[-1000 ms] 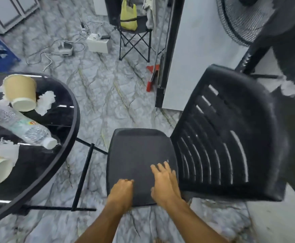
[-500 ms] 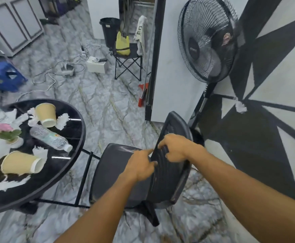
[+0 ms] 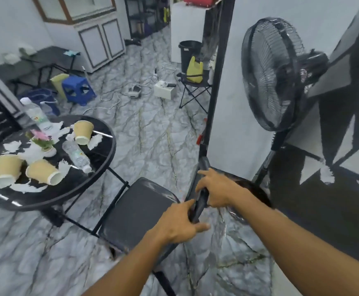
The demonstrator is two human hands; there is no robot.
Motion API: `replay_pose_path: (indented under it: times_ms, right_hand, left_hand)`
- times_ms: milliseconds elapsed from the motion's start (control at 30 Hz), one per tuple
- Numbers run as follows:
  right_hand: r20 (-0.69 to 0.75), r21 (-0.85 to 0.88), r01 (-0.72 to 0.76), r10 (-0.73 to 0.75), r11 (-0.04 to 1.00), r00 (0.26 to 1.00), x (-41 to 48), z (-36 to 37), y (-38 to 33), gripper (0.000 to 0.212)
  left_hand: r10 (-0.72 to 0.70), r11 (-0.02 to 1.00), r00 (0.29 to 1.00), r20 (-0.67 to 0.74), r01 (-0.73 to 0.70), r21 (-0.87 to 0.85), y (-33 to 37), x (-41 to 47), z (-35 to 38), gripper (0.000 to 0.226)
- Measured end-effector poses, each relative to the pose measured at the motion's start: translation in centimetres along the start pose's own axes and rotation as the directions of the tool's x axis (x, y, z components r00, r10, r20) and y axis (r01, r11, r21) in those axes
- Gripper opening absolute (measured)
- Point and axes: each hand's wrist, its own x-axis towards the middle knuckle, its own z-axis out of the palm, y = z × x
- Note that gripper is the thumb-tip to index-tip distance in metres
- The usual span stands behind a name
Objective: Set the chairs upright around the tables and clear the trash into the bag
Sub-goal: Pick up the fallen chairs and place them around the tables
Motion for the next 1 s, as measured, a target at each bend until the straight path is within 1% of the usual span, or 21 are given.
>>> replay_pose_path:
  times_ms: [33,100,133,200,300,367,433,533,667,767,833,867,900,933,967,1000]
  right_hand:
    - [0.005,0.006,0.052,-0.052,0.999,0.999,0.7,0.2,0.5,0.04]
    - [0.069,-0.003,0.153,-0.153,0.988,0.986,1.9,1.2,1.1,0.04]
    - [0.11,-0.028,0.204,-0.199,0.979,0.974,2.4,1.6,1.3,0.042]
    - [0.153,-0.098,0.304,-0.287,0.948,0.946,3.5,1.7,1.7,0.043]
    - [0.129,-0.158,0.423,-0.406,0.892,0.905,5.5,1.1,2.2,0.038]
    - [0.088,-0.158,0.45,-0.441,0.879,0.893,7.2,0.9,2.5,0.037]
    - [0.04,-0.141,0.455,-0.454,0.879,0.89,9.1,0.9,2.7,0.035]
    - [-0.034,-0.065,0.446,-0.449,0.893,0.893,11.2,0.5,2.4,0.032]
    - [-0.024,-0.062,0.475,-0.477,0.878,0.879,12.1,-0.1,2.1,0.031]
    - [-0.01,-0.027,0.471,-0.472,0.881,0.882,12.2,0.1,3.4,0.032]
    - [-0.005,-0.001,0.451,-0.451,0.892,0.892,11.9,0.2,3.8,0.025]
    - [0.021,0.002,0.439,-0.439,0.898,0.898,11.6,-0.1,3.6,0.021]
    - [0.082,0.007,0.427,-0.426,0.904,0.901,11.2,-0.5,3.0,0.022]
    - [0.174,0.042,0.4,-0.401,0.915,0.899,10.9,-1.3,2.1,0.027]
    - [0.262,0.115,0.368,-0.385,0.923,0.885,10.5,-2.0,1.0,0.035]
    - [0.32,0.194,0.338,-0.385,0.921,0.866,10.3,-2.6,-0.2,0.042]
  left_hand:
    - [-0.053,0.999,0.997,-0.051,0.053,0.011,0.3,-0.2,1.1,0.049]
    - [-0.158,0.979,0.97,-0.186,0.179,0.101,0.4,-0.2,3.2,0.029]
    - [-0.226,0.951,0.941,-0.254,0.269,0.151,0.4,-0.2,4.1,0.02]
    - [-0.357,0.886,0.873,-0.332,0.43,0.177,0.4,-0.3,5.2,0.01]
    - [-0.417,0.815,0.793,-0.444,0.543,0.204,0.4,-0.3,5.5,0.014]
    - [-0.421,0.776,0.752,-0.507,0.588,0.227,0.2,0.7,5.1,0.014]
    - [-0.418,0.76,0.728,-0.543,0.608,0.229,-0.3,1.9,4.2,0.012]
    - [-0.372,0.771,0.746,-0.553,0.58,0.264,-1.9,2.6,2.3,0.011]
    - [-0.346,0.773,0.733,-0.585,0.576,0.265,-2.9,2.6,1.6,0.01]
    - [-0.367,0.789,0.741,-0.562,0.569,0.234,-2.3,3.2,2.7,0.005]
    - [-0.387,0.808,0.736,-0.556,0.561,0.181,-2.1,3.3,2.9,0.009]
    - [-0.401,0.828,0.733,-0.55,0.547,0.126,-2.0,3.1,2.8,0.018]
    - [-0.415,0.851,0.733,-0.539,0.523,0.056,-1.9,2.7,2.5,0.03]
    - [-0.429,0.871,0.738,-0.521,0.49,-0.022,-1.7,2.2,2.1,0.042]
    - [-0.443,0.883,0.74,-0.506,0.456,-0.107,-1.7,1.5,1.7,0.051]
    - [-0.464,0.881,0.723,-0.511,0.434,-0.186,-2.0,0.8,1.3,0.058]
